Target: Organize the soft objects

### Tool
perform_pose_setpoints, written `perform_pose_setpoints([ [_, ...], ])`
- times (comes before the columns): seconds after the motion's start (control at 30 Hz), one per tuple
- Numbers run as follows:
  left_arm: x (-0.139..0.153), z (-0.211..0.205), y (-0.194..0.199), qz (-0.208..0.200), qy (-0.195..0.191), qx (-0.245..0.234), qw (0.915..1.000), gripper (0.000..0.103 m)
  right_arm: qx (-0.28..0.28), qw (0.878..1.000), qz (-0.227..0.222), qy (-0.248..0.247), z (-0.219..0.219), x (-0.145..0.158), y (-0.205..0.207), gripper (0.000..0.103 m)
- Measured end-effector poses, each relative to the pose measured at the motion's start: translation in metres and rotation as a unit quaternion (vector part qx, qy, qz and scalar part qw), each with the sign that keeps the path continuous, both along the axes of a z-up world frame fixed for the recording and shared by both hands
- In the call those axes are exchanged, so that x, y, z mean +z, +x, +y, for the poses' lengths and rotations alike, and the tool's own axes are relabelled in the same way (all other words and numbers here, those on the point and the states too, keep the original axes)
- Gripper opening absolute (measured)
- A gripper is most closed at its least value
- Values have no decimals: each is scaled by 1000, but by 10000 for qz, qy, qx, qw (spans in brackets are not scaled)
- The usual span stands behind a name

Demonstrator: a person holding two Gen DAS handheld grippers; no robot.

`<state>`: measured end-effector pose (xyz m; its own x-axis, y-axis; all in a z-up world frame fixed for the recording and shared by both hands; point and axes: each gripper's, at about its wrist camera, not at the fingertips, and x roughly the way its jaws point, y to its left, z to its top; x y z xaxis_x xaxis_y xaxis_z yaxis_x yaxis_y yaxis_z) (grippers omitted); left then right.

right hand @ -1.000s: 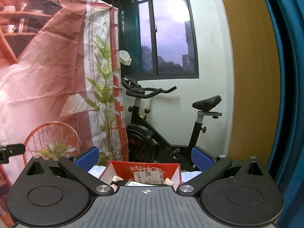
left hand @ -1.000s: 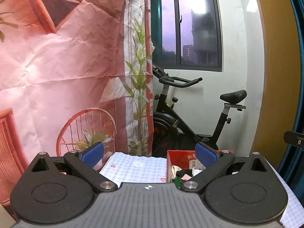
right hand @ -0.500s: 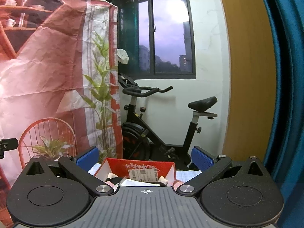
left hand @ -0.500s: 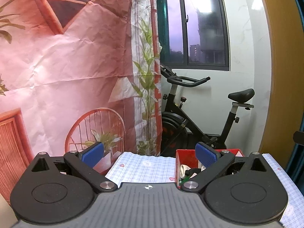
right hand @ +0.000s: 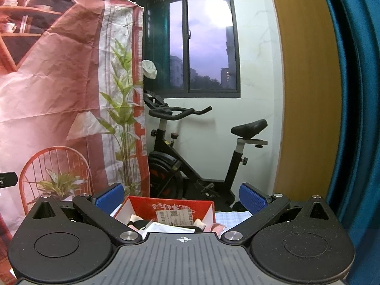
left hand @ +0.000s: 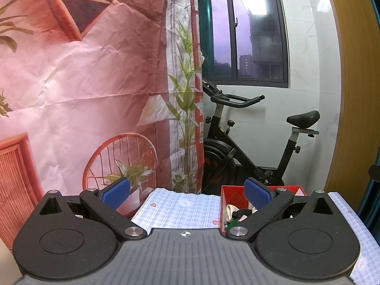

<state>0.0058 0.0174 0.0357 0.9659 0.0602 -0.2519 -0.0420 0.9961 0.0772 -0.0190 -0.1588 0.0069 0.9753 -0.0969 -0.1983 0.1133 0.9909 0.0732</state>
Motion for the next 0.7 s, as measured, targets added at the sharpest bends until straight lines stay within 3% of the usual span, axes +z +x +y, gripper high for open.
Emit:
perform_pose_setpoints([
  [0.7,2,2,-2,-17,-87,59,9999,103,26,10000,-5,-43,1,0,0,103],
])
